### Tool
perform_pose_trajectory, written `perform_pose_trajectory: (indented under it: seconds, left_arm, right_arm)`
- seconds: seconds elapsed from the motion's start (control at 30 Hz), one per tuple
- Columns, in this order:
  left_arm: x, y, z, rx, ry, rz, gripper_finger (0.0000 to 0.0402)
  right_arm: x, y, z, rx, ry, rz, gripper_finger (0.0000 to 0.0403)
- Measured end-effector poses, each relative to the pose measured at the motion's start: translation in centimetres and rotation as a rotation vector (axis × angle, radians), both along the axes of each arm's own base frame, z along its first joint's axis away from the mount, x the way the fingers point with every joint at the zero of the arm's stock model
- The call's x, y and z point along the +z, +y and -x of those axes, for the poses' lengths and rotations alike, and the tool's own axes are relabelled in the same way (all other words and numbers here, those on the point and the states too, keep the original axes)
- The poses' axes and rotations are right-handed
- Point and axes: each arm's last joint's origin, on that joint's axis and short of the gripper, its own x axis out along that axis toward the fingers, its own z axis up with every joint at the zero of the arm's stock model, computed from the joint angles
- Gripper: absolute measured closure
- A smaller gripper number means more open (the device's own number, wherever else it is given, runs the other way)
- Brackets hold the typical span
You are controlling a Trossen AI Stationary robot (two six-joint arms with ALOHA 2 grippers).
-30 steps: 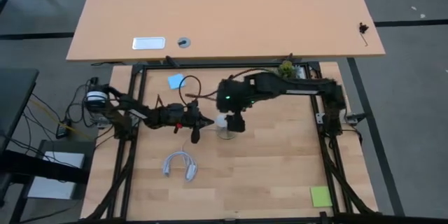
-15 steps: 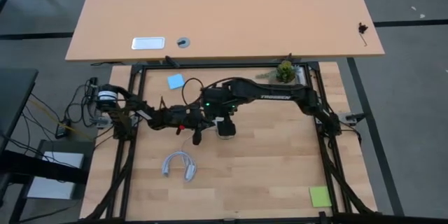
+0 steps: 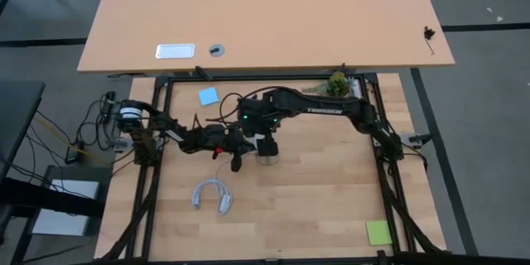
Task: Screw lightbulb
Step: Insert the light bulb into the lamp
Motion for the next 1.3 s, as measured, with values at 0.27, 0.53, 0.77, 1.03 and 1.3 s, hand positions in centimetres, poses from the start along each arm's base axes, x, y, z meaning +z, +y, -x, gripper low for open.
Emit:
perform_pose_trajectory:
  seconds: [0.27, 0.53, 0.77, 1.03, 1.3]
  left_arm:
    - [-0.1, 0.0, 0.0, 0.001, 0.009, 0.001, 0.0394]
    - [0.0, 0.0, 0.0, 0.013, 0.006, -0.002, 0.0394]
    - [0.1, 0.0, -0.1, 0.012, -0.01, -0.003, 0.0394]
    - [1.1, 0.1, -1.6, 0.0, -0.025, 0.005, 0.0394]
    - [0.5, 0.4, -3.4, 0.049, 0.095, -0.003, 0.0394]
  right_arm:
    - [-1.7, -0.1, -0.2, -0.004, 0.03, -0.015, 0.0119]
    - [-1.7, -0.2, 0.1, -0.008, 0.052, 0.001, 0.0132]
    - [-1.6, -0.4, 0.3, -0.017, 0.072, 0.039, 0.0147]
    - [-1.7, -0.7, 0.4, -0.012, 0.075, 0.044, 0.0151]
    - [-1.7, -0.8, 0.4, -0.014, 0.077, 0.044, 0.0154]
